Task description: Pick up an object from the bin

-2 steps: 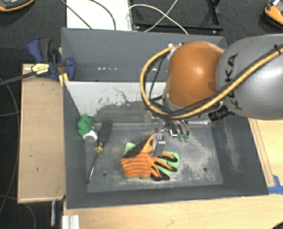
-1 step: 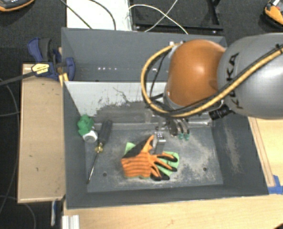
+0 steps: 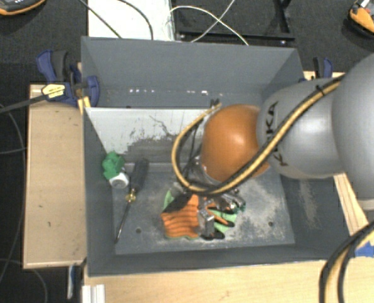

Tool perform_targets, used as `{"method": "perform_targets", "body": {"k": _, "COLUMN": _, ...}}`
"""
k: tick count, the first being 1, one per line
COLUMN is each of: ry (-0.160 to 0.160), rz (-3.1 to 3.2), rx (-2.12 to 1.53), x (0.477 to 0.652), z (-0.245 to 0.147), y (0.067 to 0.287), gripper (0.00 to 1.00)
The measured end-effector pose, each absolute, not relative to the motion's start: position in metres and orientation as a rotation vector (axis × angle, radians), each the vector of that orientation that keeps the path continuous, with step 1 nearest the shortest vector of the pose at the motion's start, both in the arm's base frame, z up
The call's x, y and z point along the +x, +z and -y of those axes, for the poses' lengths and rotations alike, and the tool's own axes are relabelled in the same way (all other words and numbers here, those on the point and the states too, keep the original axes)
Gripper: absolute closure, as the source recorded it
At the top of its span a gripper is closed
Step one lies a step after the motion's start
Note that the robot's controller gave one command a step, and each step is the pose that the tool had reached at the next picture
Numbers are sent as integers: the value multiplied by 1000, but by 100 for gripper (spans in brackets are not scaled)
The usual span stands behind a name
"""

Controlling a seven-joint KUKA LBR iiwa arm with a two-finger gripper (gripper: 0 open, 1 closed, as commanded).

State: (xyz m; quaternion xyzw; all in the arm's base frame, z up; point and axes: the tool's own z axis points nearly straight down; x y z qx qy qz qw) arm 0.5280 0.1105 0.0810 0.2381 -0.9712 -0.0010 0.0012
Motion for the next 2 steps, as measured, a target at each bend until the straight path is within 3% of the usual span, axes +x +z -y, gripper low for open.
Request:
{"method": "perform_targets", "body": {"k": 1, "ry": -1, "rz": 2975, "rx": 1028, "x": 507, "z": -120, "y": 152, "gripper": 0}}
{"method": "perform_targets", "body": {"k": 2, "ry": -5, "rz": 3055, "rx": 726, "x": 513, "z": -99, "y": 100, "gripper": 0}}
